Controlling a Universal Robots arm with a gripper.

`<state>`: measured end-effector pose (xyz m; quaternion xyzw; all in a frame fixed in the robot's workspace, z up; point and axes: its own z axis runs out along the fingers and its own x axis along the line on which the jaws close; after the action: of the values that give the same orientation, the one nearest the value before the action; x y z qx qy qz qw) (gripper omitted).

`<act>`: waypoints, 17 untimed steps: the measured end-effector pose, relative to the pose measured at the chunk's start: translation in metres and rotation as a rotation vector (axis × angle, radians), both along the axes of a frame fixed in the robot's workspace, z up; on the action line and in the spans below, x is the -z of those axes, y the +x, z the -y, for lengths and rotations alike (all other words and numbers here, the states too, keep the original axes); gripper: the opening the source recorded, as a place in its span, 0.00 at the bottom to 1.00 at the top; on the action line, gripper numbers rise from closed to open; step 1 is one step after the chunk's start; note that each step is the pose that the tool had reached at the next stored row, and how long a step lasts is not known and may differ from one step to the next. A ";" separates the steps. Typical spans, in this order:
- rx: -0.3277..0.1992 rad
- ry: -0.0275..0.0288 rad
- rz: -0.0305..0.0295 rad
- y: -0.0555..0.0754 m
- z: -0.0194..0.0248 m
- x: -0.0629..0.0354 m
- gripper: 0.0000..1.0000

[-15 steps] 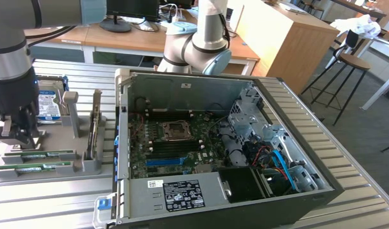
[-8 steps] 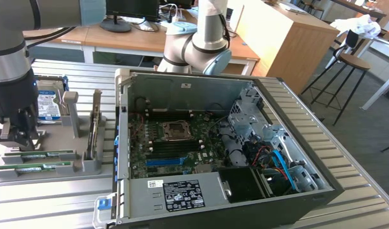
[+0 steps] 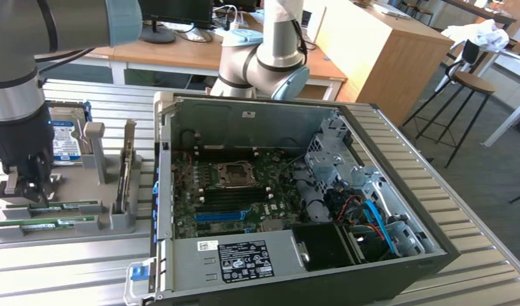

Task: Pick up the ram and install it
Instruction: 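Pick up the ram and move it above insertion slot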

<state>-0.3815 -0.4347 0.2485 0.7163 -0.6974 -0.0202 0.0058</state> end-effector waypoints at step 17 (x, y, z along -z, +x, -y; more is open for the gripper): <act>0.000 -0.0001 0.0000 0.000 0.0000 0.0139 0.36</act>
<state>-0.3816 -0.4348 0.2346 0.7163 -0.6975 -0.0202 0.0058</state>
